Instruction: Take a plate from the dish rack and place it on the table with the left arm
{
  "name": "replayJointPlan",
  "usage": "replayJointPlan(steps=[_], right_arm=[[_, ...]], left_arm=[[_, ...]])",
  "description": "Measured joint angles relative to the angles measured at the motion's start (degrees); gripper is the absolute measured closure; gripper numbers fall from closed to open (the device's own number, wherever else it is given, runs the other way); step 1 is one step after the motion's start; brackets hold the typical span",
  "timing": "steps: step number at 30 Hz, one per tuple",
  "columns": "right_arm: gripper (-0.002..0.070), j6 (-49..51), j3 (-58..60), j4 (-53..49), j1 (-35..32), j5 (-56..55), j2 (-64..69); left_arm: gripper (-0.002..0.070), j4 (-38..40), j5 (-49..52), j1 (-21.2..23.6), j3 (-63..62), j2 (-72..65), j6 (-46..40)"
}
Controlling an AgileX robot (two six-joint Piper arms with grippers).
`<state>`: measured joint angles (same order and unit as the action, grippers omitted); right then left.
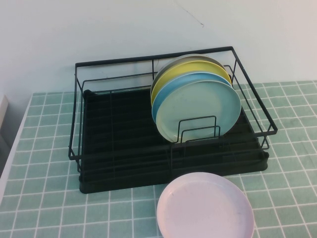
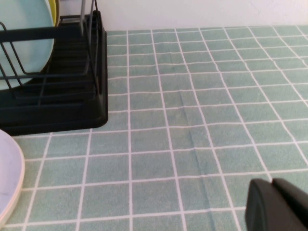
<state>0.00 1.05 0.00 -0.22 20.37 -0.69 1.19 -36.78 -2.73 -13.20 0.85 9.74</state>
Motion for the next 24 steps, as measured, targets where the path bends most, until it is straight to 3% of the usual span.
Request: replayJointPlan(steps=[5,8,12,18,24], right_arm=[[0.0678,0.00,0.00,0.00,0.00,0.00,0.00],[0.0678,0.00,0.00,0.00,0.00,0.00,0.00],[0.0678,0.00,0.00,0.00,0.00,0.00,0.00],[0.0678,0.00,0.00,0.00,0.00,0.00,0.00],[0.0678,0.00,0.00,0.00,0.00,0.00,0.00]], left_arm=[[0.0678,0.31,10.47,0.00,-11.95,-1.75,-10.52],[0.0678,1.61,17.75,0.00,-17.63,-6.12,-12.45],[0.0678,2.78,28.88,0.00,-21.82,-12.96,-12.57],[0.0678,6.64,52.44,0.00,-29.12,-27.92,-5.83],[0.0678,11.96,56.80,0.00,-31.26,-37.73,-5.81]])
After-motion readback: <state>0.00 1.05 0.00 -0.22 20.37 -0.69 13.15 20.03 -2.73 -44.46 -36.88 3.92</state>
